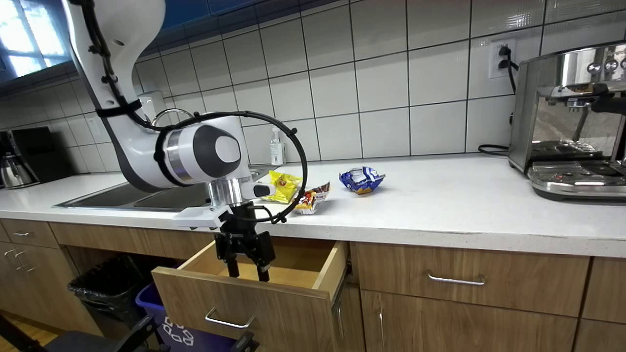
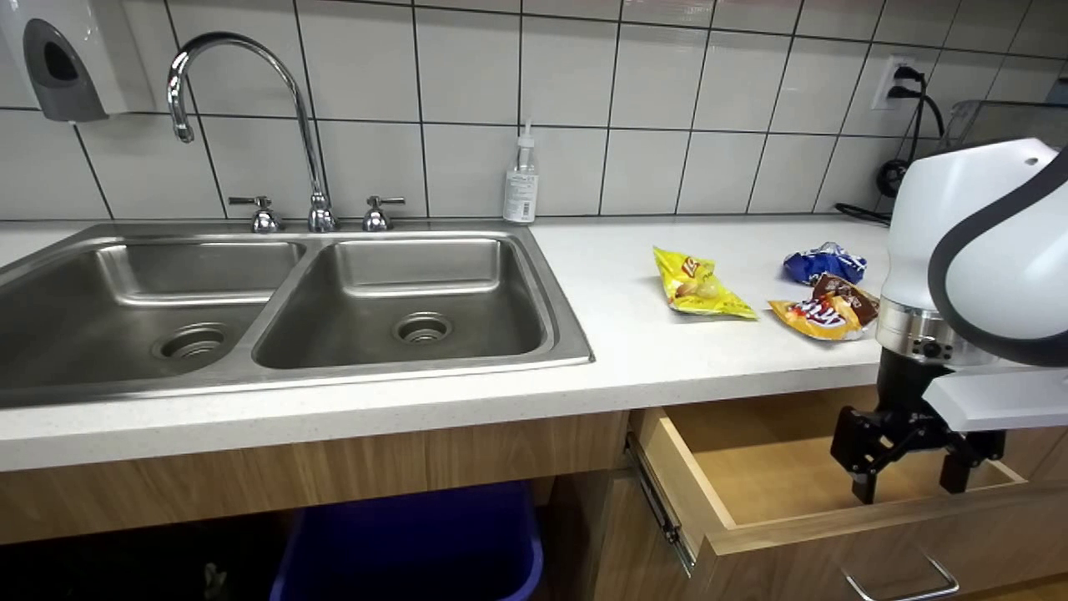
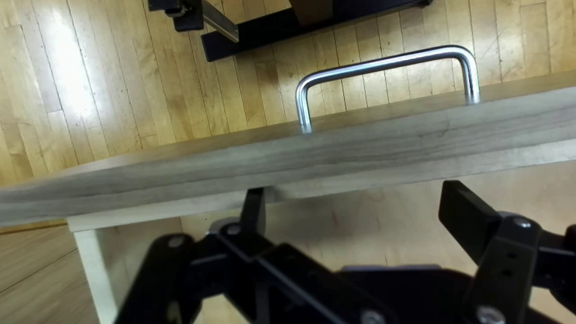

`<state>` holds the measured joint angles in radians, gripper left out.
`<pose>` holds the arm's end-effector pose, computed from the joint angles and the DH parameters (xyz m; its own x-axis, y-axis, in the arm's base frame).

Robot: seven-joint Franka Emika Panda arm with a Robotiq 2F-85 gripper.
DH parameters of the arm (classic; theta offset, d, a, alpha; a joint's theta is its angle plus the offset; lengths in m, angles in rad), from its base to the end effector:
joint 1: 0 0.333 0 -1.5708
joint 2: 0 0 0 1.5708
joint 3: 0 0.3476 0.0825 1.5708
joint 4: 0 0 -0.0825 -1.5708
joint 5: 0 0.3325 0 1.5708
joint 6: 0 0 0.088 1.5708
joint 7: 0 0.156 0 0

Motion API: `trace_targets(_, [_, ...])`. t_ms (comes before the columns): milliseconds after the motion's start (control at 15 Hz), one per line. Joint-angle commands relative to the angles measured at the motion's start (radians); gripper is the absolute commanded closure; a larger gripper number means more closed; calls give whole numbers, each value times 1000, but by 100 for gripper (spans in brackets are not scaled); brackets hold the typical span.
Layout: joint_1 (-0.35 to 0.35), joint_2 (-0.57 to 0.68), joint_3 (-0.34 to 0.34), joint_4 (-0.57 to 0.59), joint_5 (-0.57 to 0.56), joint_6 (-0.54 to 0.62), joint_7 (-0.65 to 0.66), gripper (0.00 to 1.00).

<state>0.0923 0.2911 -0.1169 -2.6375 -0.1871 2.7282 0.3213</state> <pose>0.3848 -0.0099 0.1650 0.9695 -0.1737 -0.1728 -0.1516 -0.9793 0.1339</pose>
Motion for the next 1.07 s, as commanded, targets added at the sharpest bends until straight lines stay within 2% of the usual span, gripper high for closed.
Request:
trace_targets(0, [9,-23,0,-16,17,-35,6,0])
trace_targets(1000, [18,-90,1,-130,8,-41,15,0])
